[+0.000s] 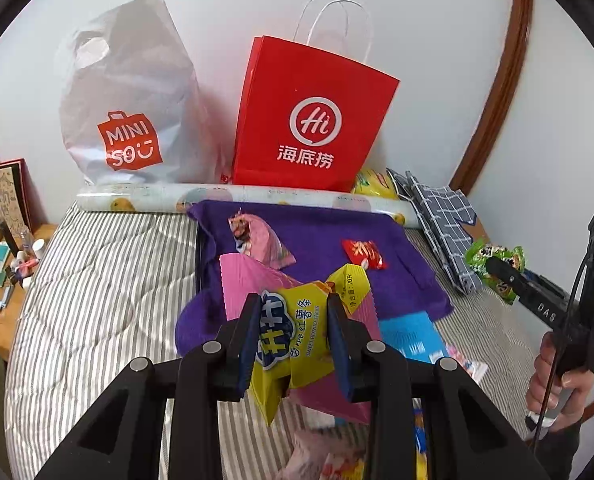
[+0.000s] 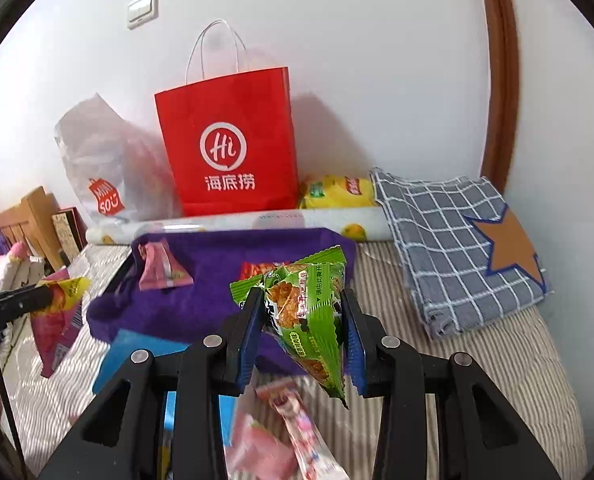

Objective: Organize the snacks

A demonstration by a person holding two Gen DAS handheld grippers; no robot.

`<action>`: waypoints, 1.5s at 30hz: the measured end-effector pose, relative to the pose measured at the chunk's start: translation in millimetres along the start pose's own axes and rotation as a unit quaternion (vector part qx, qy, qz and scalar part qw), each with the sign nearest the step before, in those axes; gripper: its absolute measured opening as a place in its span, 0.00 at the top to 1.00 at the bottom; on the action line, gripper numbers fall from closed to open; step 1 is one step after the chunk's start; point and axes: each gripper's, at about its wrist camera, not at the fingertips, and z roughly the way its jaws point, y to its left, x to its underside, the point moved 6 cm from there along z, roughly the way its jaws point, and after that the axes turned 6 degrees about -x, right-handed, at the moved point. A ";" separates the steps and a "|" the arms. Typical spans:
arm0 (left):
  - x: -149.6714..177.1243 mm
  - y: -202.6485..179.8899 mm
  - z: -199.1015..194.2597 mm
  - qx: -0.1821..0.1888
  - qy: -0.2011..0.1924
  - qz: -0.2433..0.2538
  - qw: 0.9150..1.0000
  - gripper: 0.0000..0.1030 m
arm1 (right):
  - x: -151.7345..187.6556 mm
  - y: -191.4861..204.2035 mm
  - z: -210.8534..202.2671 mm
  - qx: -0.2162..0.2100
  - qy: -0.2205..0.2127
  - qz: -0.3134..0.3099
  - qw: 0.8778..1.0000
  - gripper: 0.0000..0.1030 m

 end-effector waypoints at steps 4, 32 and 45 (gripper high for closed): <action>-17.4 0.1 18.9 0.003 0.002 -0.010 1.000 0.70 | -8.9 6.9 23.3 -0.009 0.004 -0.008 1.000 0.63; -27.9 24.0 108.7 0.008 0.028 -0.056 0.998 0.70 | -6.7 3.4 122.9 -0.028 0.058 -0.001 0.998 0.63; -21.9 35.0 122.5 -0.014 0.040 -0.073 0.996 0.70 | 4.0 3.5 130.9 -0.021 0.078 -0.013 0.997 0.63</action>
